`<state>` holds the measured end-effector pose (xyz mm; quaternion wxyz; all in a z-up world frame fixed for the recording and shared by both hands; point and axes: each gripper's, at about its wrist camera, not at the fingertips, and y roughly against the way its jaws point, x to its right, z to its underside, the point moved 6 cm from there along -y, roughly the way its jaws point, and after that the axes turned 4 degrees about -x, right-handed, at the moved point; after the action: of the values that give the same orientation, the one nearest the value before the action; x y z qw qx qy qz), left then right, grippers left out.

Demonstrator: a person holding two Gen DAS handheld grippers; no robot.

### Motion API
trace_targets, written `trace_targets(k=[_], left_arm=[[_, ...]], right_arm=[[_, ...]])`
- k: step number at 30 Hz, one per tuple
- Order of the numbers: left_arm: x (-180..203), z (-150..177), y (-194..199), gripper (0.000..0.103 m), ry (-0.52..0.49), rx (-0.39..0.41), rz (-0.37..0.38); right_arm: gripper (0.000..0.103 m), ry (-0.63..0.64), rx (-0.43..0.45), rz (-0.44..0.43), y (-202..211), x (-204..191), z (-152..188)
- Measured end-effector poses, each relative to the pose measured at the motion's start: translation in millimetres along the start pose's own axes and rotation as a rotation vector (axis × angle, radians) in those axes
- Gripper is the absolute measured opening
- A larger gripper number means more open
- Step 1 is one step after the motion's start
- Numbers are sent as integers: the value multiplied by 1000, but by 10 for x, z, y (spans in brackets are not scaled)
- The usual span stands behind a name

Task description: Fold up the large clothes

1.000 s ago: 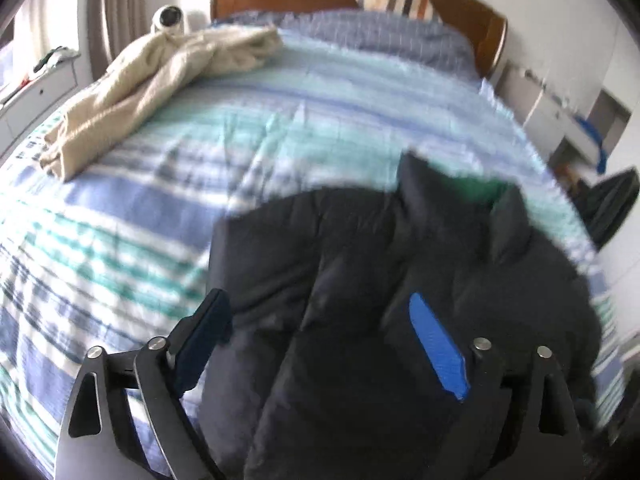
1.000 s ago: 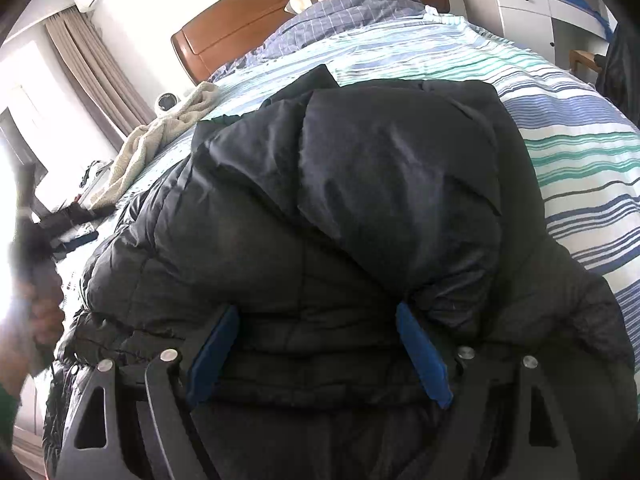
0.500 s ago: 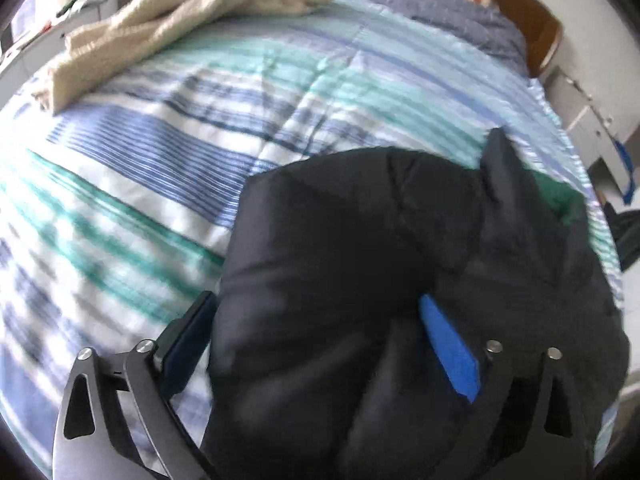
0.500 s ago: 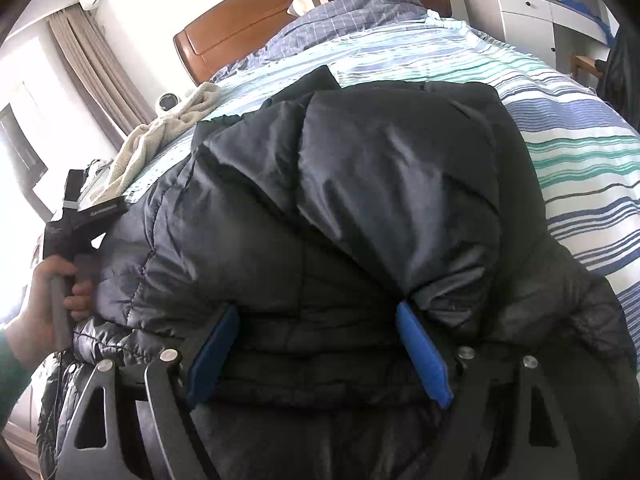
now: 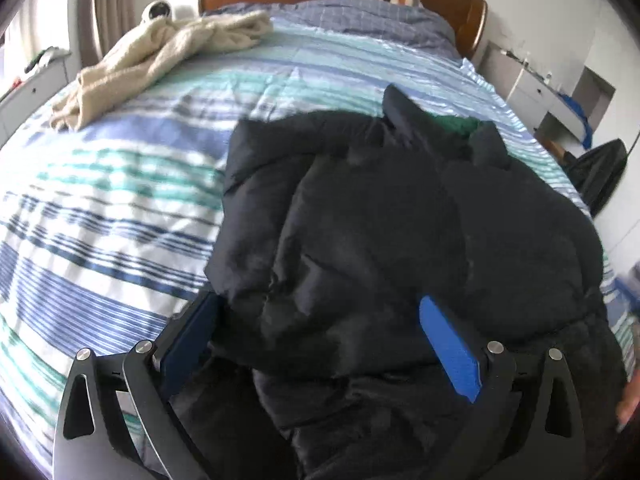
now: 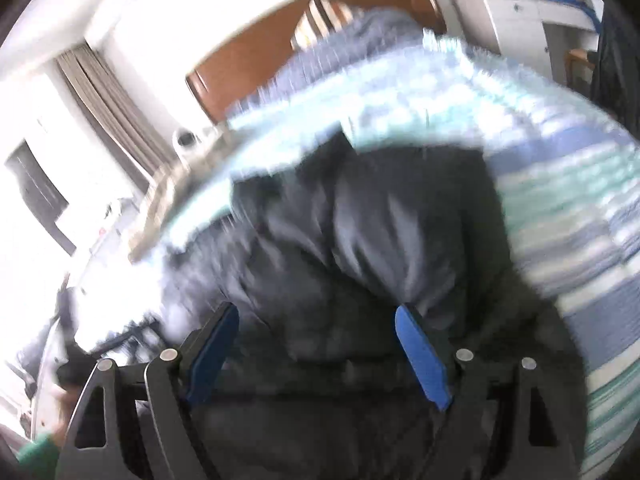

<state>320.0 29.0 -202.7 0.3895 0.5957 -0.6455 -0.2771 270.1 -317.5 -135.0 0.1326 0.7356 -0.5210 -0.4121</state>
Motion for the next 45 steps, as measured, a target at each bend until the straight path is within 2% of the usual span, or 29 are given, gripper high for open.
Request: trace_targets(k=[3,4,5,6,7,10,13,14,15,17,19,21,24,26,27,29,31,33,36,38,40,42,45], left_arm=[[-52,10,-130,102,13,-15,4],[-52,36,-116,102,19,-19,7],[-48,65,-110,103,25,-22,13],[-48,75,-126,103,27,-23,25],[-46,95,-147,103,24,-22,32],[-20,112,-172,103,9,-13,9],[-13,111,-136,102,5,2,-9],[-8,108,-78,101,2,-1,-26],[4,121,-18,100,-2,-6,-33],[125,171,253,100,-27,4,12],[359,314,543,100,-123,6,68],[575,529,707,101,-222,-22,61],[841,1071,767,101,-316,-153,50],[902,1408,781,101,-325,-226,51],[903,1538,829,101,-319,-245,56],[858,1738,1053,101,-301,-262,94],[732,1787,1307,101,-283,-260,98],[501,1742,1600,101,-257,-232,56],[47,1466,2112,101,-214,-148,-32],[-141,1238,2443,102,-202,-64,-99],[-215,1044,2681,102,-201,17,-110],[-166,964,2652,102,-196,51,-75],[47,1054,2173,102,-188,18,4]], right_arm=[[83,9,3,-40,-159,47,-224],[83,-12,-27,-21,-293,134,-231],[82,-72,-109,60,-558,403,-167],[77,-118,-160,96,-707,586,-81],[75,-162,-166,75,-820,739,-18],[75,-160,-122,87,-783,746,-21],[77,-115,-132,137,-684,653,-4],[77,-103,-145,168,-594,612,10],[77,-85,-158,161,-415,535,37],[77,-31,-176,127,-148,415,105],[78,83,-253,149,190,223,347],[78,170,-329,148,430,118,658],[79,211,-423,128,666,60,1268],[79,197,-472,168,721,101,1595],[79,235,-441,219,823,74,1740],[79,277,-408,238,982,-27,1840],[79,249,-398,183,1156,-107,1862],[79,218,-353,138,1341,-143,1810],[79,274,-287,193,1506,-190,1685],[79,319,-270,223,1542,-199,1615],[79,339,-267,243,1512,-211,1534],[79,336,-268,268,1466,-245,1517],[79,324,-265,268,1419,-308,1531]])
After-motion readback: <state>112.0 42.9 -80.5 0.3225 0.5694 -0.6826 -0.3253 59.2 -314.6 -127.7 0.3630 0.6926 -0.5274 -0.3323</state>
